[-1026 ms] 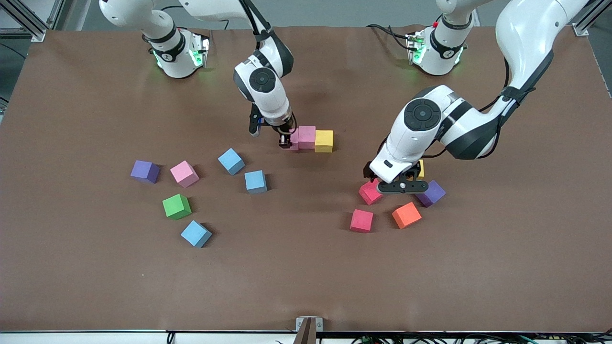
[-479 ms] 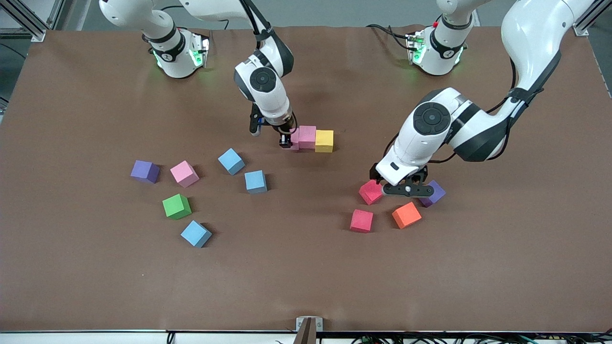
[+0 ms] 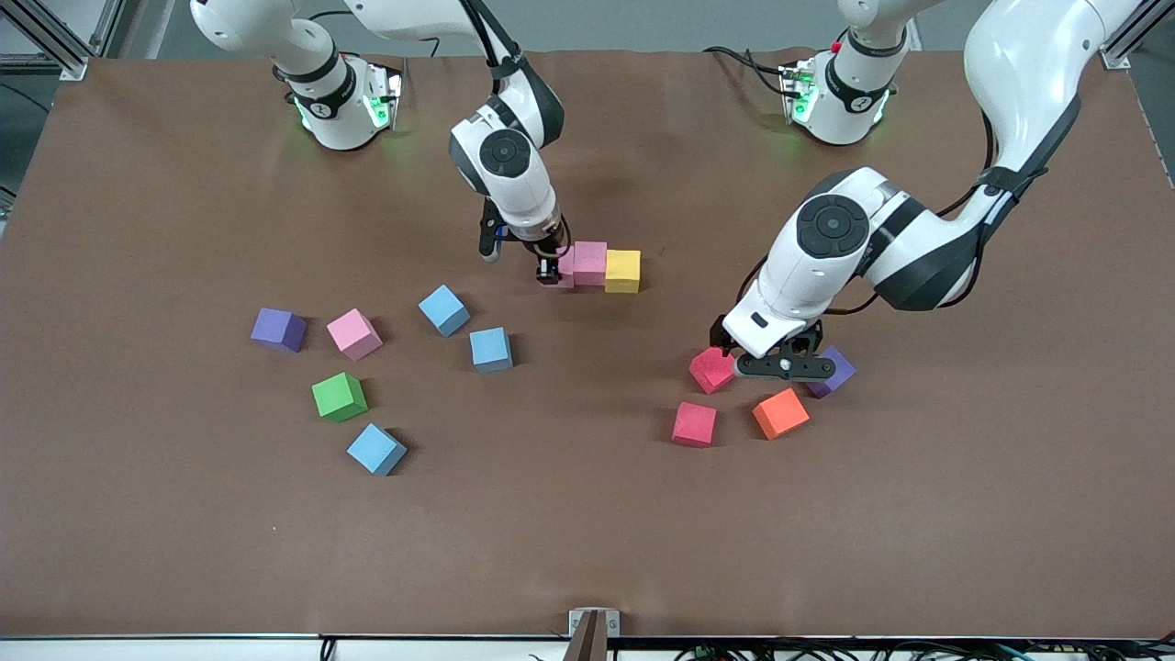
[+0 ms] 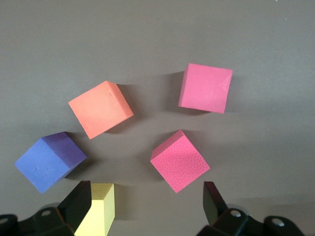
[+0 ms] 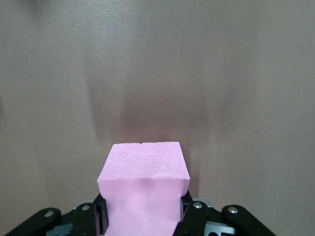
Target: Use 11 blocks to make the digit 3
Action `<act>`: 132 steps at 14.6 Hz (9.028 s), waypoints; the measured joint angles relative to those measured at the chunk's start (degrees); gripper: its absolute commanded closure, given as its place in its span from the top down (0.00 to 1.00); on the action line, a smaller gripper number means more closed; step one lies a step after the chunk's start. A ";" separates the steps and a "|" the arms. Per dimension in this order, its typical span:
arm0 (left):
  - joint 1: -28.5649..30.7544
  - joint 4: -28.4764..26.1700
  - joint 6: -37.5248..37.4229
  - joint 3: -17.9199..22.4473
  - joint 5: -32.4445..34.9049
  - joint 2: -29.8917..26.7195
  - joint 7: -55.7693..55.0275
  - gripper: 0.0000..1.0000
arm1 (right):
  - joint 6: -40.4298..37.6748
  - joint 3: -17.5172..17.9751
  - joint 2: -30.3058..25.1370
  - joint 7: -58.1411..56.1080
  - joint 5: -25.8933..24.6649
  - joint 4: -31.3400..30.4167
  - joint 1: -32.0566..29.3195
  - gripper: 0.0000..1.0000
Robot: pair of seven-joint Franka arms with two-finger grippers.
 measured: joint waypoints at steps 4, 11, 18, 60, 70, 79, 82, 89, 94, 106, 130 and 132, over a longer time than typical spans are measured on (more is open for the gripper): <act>-0.18 0.00 0.00 0.00 0.00 0.00 4.57 1.00 | -0.05 0.12 0.58 0.02 0.22 -0.01 0.01 0.99; -3.06 -0.26 0.00 0.63 0.19 2.31 7.02 1.00 | 0.65 0.60 4.21 0.20 0.70 0.41 0.58 1.00; -4.43 -0.39 0.14 2.50 4.86 5.32 29.21 1.00 | 0.64 0.58 4.21 0.17 0.82 0.42 0.59 0.99; -14.93 3.90 6.24 16.07 6.53 10.99 33.08 0.36 | -5.28 -0.14 4.35 0.11 1.15 3.79 -1.39 0.99; -15.06 3.94 3.45 15.71 5.33 6.54 14.02 0.45 | -6.50 -0.15 4.35 0.12 1.18 5.42 -2.47 0.99; -14.88 3.95 2.29 15.73 2.43 4.29 -11.86 0.43 | -7.97 0.08 4.35 0.11 1.18 5.78 -2.48 1.00; -13.94 3.95 2.29 15.75 2.42 3.55 -24.87 0.43 | -10.01 0.14 4.36 0.11 1.18 6.10 -2.44 1.00; -13.28 3.90 2.29 15.30 1.04 2.73 -56.83 0.44 | -11.19 0.14 4.36 0.10 1.18 6.59 -2.44 1.00; -13.57 3.89 2.33 14.96 0.86 2.70 -75.19 0.45 | -12.13 0.14 4.35 0.10 1.18 7.42 -2.44 1.00; -13.12 4.66 4.56 14.74 0.55 2.69 -88.10 0.44 | -14.92 0.43 4.19 0.11 1.18 8.60 -1.73 1.00; -11.93 6.76 4.56 14.42 -2.50 2.68 -86.11 0.45 | -23.54 -3.09 -5.34 -10.37 -1.62 9.35 -5.66 1.00; -11.94 6.79 4.56 14.41 -2.50 2.68 -86.05 0.45 | -23.57 -4.90 -5.43 -14.55 -5.03 9.34 -5.99 1.00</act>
